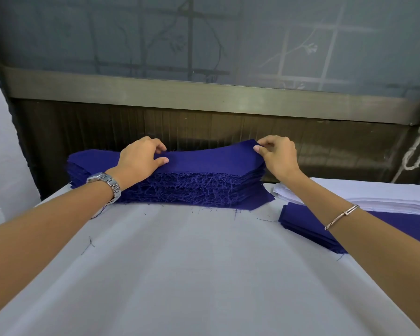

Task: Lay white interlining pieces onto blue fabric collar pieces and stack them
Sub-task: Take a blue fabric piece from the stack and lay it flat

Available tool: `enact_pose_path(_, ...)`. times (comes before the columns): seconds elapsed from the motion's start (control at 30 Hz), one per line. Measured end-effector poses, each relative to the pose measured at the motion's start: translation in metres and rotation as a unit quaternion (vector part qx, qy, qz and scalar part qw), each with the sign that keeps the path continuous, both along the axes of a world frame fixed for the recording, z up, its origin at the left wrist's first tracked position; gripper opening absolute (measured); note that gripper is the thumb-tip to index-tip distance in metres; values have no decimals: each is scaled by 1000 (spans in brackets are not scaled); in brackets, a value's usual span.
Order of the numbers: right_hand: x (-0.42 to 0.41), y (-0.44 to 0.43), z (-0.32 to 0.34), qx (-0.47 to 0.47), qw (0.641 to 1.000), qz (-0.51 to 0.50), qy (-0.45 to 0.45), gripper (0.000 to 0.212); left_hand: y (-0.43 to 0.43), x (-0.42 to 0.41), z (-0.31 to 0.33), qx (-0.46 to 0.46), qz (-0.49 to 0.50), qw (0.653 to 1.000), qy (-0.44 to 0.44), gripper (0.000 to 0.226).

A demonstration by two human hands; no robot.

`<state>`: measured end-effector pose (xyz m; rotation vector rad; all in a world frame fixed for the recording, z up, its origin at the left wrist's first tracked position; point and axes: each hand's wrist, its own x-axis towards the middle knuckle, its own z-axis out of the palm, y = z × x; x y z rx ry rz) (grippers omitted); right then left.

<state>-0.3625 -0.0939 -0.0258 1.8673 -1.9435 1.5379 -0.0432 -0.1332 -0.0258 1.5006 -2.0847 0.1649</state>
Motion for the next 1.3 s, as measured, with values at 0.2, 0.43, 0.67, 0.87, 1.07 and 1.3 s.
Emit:
enact_pose_path(0.2,-9,10,2,-37,992,79,-93,9,-14,-3,7,17,-49,996,-66,74)
enact_pose_path(0.43,-13,27,10,-53,982,144,-114,8,-2,18,15,-104,-58,991,-58,38)
enact_pose_path(0.67,-30,54,25,-75,979,144,-126,10,13,56,25,-184,-63,965,-175,27)
enact_pose_path(0.87,-67,88,29,-42,983,102,-145,8,40,61,34,-219,-103,966,-92,27)
enact_pose_path(1.07,-115,130,25,34,982,87,-164,2,75,49,42,-121,-126,984,45,40)
enact_pose_path(1.3,-172,174,10,234,957,102,-135,23,94,32,29,133,-249,951,122,24)
